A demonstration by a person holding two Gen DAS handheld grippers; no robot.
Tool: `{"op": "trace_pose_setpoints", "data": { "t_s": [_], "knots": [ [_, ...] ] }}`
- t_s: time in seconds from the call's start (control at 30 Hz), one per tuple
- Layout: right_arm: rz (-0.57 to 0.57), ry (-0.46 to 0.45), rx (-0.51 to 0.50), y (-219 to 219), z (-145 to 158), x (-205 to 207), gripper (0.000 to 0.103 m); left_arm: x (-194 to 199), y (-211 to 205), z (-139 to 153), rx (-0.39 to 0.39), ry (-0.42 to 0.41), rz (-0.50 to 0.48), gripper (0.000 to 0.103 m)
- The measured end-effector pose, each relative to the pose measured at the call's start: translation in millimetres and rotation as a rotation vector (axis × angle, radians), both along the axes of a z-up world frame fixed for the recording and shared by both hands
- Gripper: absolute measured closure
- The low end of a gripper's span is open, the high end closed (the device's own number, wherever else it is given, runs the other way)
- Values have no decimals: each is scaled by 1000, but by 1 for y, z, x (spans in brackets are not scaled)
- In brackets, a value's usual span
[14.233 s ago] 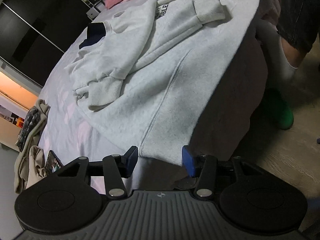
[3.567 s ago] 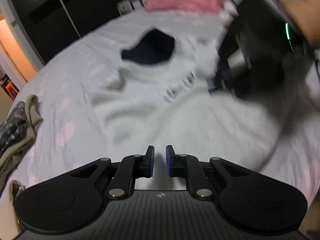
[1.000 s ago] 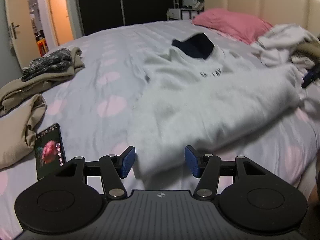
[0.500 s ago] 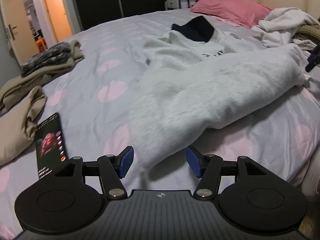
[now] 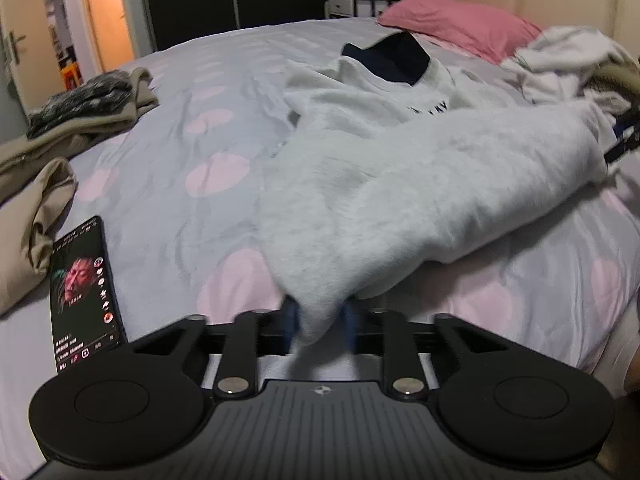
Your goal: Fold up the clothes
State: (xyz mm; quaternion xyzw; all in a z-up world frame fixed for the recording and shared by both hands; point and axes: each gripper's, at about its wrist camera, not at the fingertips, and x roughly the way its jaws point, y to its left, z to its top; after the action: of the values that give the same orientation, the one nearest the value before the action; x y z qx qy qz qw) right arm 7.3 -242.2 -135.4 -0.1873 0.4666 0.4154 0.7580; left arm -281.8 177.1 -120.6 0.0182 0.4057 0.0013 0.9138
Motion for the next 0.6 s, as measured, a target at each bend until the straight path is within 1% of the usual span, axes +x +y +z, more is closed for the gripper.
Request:
{"op": "trace_pose_setpoints", "data": {
  "t_s": [0.03,0.07,0.13,0.23,0.3,0.4,0.47,0.6],
  "knots": [
    [15,-11,-14,4,1,-1,86,1,4,0,-21,10,12,92],
    [11,-23,-38,7,2,0,96,2,7,1,-40,18,22,93],
    [2,-6,-46,8,6,3,96,3,10,4,-63,28,34,94],
    [10,27,-48,6,13,4,97,3,9,12,-62,52,27,95],
    [10,59,-31,-1,23,3,97,0,8,21,-70,68,18,95],
    [-31,108,-2,-17,39,5,97,-8,5,35,-81,91,2,95],
    [-49,133,30,-28,49,4,97,-16,-1,44,-71,110,-17,95],
    [-45,170,75,-43,65,0,97,-36,-12,57,-54,154,-66,95]
  ]
}}
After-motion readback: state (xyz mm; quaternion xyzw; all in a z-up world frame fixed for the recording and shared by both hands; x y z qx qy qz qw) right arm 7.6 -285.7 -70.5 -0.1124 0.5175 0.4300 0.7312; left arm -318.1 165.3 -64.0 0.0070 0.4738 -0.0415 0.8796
